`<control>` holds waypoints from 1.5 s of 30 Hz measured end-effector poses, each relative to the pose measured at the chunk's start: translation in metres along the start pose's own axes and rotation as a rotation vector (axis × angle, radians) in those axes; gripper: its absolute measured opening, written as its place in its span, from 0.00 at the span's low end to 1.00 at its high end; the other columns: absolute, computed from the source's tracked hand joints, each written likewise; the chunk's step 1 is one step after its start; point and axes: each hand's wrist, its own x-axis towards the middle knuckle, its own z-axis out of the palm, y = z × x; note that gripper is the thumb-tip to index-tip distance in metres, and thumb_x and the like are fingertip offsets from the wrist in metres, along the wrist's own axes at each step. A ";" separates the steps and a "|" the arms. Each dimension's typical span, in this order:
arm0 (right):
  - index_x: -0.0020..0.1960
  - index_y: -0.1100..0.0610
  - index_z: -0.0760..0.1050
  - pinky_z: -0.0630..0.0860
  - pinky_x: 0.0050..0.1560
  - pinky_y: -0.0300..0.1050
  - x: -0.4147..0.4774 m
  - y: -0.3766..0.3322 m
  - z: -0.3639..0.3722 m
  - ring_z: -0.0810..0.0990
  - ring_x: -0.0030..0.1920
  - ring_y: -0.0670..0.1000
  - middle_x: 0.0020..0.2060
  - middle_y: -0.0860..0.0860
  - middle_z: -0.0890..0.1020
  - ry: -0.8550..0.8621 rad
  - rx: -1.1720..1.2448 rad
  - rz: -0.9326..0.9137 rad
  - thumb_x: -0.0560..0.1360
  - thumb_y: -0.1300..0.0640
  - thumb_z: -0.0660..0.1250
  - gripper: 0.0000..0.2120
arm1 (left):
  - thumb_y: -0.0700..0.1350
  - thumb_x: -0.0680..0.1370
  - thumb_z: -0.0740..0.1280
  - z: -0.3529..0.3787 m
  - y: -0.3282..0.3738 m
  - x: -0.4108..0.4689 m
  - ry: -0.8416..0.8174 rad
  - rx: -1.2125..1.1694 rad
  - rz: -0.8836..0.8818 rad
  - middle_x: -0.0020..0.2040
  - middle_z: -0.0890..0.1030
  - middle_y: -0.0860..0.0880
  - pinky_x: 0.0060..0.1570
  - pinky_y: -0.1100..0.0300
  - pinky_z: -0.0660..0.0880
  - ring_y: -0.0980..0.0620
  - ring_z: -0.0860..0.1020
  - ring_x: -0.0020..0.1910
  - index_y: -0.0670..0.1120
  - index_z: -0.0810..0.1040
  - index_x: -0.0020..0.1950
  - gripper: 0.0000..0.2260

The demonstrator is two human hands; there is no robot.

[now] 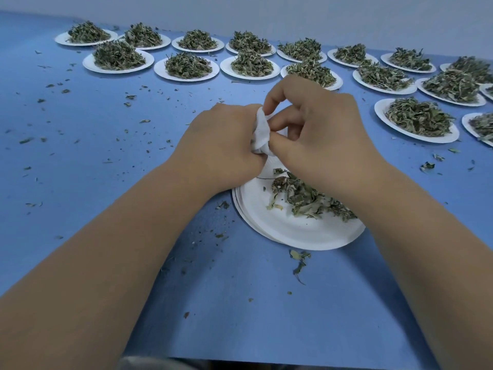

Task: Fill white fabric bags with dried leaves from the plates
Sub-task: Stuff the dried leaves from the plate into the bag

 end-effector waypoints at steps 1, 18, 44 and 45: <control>0.50 0.44 0.72 0.78 0.36 0.49 0.000 -0.001 0.001 0.76 0.32 0.46 0.39 0.34 0.84 -0.008 -0.003 0.000 0.71 0.60 0.69 0.14 | 0.48 0.67 0.60 -0.001 0.001 0.000 -0.008 0.016 0.001 0.29 0.66 0.54 0.30 0.59 0.57 0.58 0.66 0.30 0.55 0.57 0.34 0.11; 0.64 0.48 0.70 0.76 0.32 0.44 -0.008 0.002 -0.019 0.80 0.32 0.61 0.46 0.37 0.85 -0.029 0.253 -0.077 0.71 0.64 0.57 0.24 | 0.47 0.75 0.68 -0.008 -0.002 0.006 0.046 -0.187 -0.128 0.39 0.81 0.54 0.37 0.57 0.72 0.56 0.78 0.40 0.55 0.78 0.44 0.02; 0.44 0.53 0.85 0.84 0.45 0.48 0.003 0.015 -0.011 0.86 0.40 0.48 0.37 0.49 0.87 0.086 0.364 0.182 0.73 0.62 0.77 0.05 | 0.43 0.74 0.67 -0.008 -0.003 0.003 -0.025 -0.188 -0.091 0.42 0.80 0.53 0.41 0.57 0.73 0.53 0.76 0.42 0.50 0.76 0.52 0.07; 0.45 0.54 0.85 0.84 0.44 0.47 0.003 0.017 -0.013 0.86 0.39 0.48 0.38 0.49 0.87 0.081 0.402 0.187 0.73 0.63 0.76 0.05 | 0.43 0.75 0.68 -0.010 -0.004 0.004 -0.040 -0.217 -0.093 0.43 0.81 0.53 0.41 0.59 0.72 0.54 0.77 0.43 0.50 0.77 0.53 0.07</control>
